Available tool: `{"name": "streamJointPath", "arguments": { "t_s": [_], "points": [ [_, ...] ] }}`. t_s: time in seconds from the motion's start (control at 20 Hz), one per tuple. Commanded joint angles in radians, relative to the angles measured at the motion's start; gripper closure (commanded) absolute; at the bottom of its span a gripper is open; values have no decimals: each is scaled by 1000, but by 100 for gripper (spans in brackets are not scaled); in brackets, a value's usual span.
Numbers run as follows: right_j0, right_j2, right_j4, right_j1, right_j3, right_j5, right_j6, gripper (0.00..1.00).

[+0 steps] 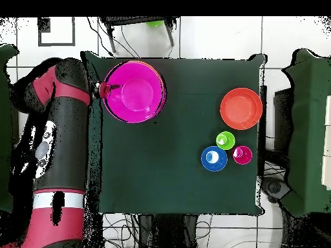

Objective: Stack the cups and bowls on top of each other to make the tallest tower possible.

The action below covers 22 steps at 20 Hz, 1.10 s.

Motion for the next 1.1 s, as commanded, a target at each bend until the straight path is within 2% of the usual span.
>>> {"name": "streamJointPath", "arguments": {
  "t_s": [0.05,0.6,1.1],
  "points": [
    [-39,121,34,11,78,-24,44,0],
    [-33,116,66,0,66,11,43,0],
    [-24,129,113,-59,153,-2,39,0]
  ]
}}
